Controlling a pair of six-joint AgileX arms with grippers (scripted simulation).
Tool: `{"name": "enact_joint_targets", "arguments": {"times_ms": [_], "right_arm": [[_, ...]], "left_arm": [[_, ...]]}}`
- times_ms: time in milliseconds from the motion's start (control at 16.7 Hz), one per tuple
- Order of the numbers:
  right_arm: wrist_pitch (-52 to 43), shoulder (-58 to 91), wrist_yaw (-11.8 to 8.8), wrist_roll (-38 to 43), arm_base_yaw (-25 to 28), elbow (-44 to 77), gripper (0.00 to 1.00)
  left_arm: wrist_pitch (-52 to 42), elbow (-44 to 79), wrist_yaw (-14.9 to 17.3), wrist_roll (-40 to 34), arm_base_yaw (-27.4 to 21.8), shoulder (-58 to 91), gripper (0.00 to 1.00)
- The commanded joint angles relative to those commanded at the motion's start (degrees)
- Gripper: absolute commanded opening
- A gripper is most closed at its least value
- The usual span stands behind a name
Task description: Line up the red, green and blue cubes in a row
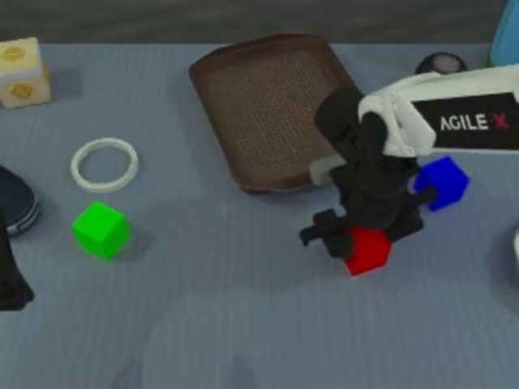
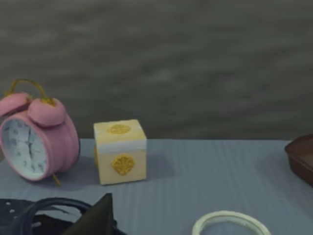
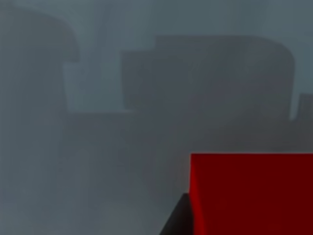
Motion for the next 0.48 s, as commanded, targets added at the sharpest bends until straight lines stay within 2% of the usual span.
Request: {"name": "enact_joint_targets", "arguments": {"times_ms": [480], "right_arm": [[0.0,0.0,0.0,0.0,0.0,0.0,0.0]], "left_arm": [[0.0,0.0,0.0,0.0,0.0,0.0,1.0]]}}
